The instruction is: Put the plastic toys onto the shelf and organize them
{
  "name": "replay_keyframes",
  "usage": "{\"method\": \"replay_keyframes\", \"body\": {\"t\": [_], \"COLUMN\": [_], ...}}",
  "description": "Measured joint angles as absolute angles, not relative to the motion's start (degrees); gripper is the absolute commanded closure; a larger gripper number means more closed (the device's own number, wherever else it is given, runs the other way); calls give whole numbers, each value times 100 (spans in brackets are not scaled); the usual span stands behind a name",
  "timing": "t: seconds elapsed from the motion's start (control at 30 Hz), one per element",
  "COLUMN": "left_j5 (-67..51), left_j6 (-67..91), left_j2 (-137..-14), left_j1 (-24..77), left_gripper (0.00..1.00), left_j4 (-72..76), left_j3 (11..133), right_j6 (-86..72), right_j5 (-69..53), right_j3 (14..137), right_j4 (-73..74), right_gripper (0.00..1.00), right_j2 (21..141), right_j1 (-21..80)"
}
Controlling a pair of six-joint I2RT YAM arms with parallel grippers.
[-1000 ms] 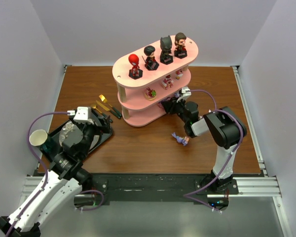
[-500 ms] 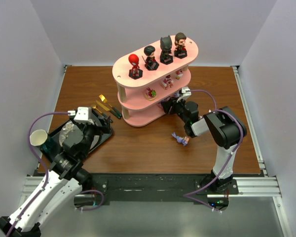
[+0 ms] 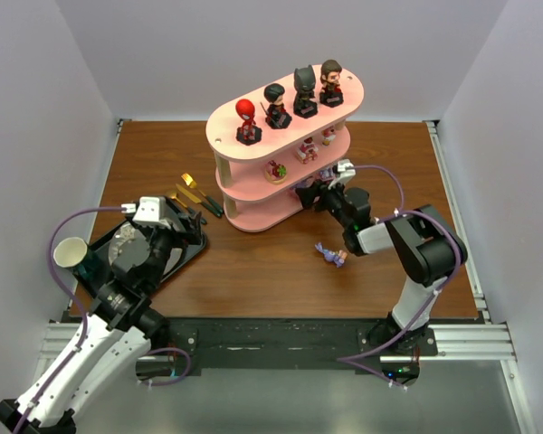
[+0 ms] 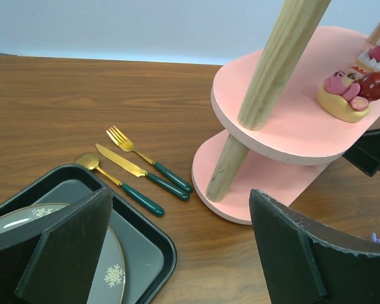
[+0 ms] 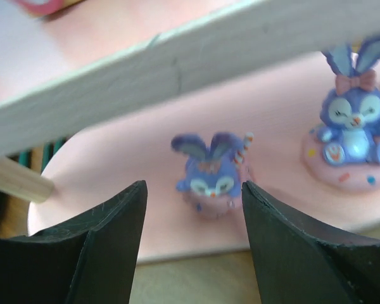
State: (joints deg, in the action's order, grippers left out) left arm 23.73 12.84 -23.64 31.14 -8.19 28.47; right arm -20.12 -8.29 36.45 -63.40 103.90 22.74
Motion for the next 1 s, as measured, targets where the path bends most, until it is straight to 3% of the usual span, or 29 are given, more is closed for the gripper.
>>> {"method": "replay_keyframes", "body": {"t": [0.3,0.57,0.8,1.0], "left_j5": [2263,2115,1979,1861], "left_j6": [1284,1286,1288,1288], "left_j2": [-2246,-2145,-2104,-2093], "left_j1": [3079,3033,3004,3004], "left_gripper": [6,6,6,6], "left_j4": [-821,-823,-843,-880], "left_j3": [2847,2847,2847,2847], "right_j6": [-2112,-1839,-1909,-1979], "right_j5": [-674,-377,-329,-412], "right_j3": [2093,2547,3433,3664], "right_j4": [-5651,-2034,506,1485], "right_gripper": [35,37,37,37], "right_j2": [8630,6211,6302,6678], "right_j1": [2279,2349,2342,2056]}}
